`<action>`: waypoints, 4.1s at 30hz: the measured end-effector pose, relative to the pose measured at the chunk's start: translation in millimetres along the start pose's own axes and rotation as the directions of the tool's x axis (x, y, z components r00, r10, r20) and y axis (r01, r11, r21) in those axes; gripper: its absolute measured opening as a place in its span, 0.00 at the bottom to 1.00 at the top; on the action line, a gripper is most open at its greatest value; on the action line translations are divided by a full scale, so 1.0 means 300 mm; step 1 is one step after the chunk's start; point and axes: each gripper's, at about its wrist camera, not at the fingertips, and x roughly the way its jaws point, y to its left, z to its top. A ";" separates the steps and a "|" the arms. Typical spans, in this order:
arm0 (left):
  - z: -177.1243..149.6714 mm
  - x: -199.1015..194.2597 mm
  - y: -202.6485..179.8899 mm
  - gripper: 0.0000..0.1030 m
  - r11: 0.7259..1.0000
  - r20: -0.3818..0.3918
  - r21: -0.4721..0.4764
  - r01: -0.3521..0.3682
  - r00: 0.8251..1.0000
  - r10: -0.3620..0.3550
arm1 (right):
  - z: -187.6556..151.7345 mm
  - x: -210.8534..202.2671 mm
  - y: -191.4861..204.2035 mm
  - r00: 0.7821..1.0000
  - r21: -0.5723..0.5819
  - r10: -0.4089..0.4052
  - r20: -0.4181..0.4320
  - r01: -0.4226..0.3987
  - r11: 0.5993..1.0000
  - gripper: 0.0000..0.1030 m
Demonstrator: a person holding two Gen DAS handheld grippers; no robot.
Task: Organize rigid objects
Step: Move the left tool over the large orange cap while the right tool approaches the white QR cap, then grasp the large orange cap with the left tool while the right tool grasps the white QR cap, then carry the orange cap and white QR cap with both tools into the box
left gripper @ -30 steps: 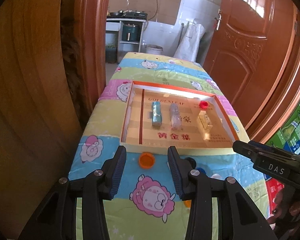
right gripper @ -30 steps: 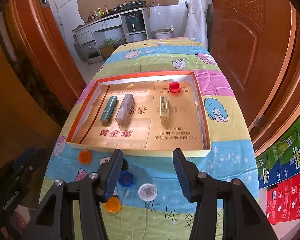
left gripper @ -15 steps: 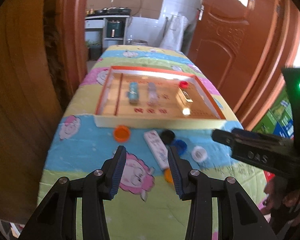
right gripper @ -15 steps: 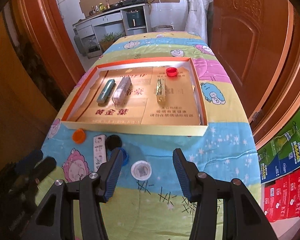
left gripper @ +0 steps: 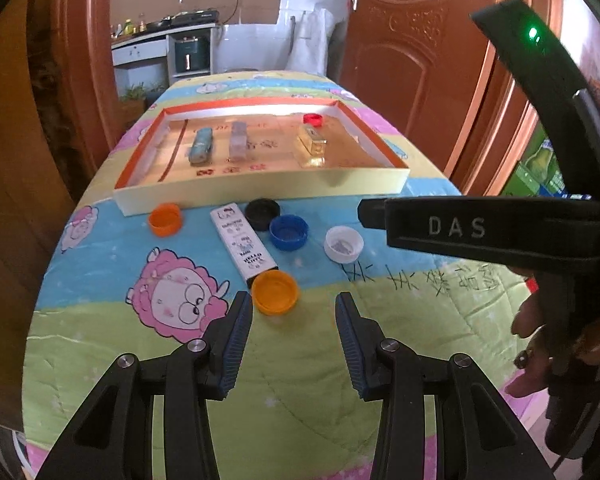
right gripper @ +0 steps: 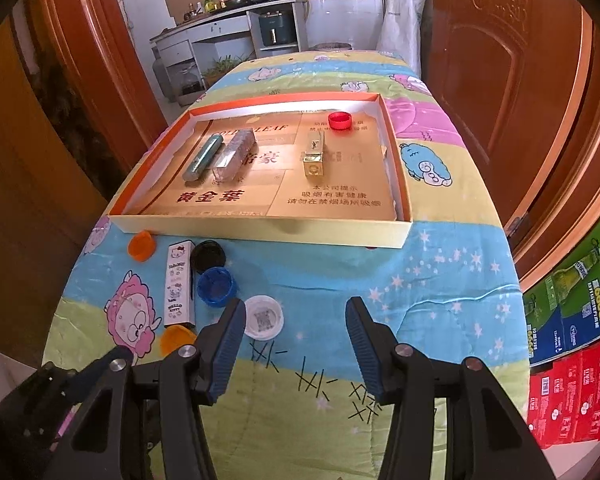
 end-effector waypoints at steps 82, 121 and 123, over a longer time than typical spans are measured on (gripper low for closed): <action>0.042 -0.042 0.119 0.30 0.998 0.054 -0.068 0.001 0.999 0.003 | -0.049 -0.040 0.090 0.998 -0.095 0.055 0.019 -0.053 0.994 0.29; 0.195 -0.173 0.186 0.30 0.992 0.047 -0.114 -0.055 0.997 0.061 | 0.025 -0.268 0.186 0.989 -0.095 0.053 0.137 -0.041 0.995 0.29; 0.203 -0.160 0.190 0.30 0.992 0.042 -0.112 -0.056 0.997 0.061 | 0.034 -0.264 0.179 0.990 -0.091 0.055 0.133 -0.044 0.995 0.29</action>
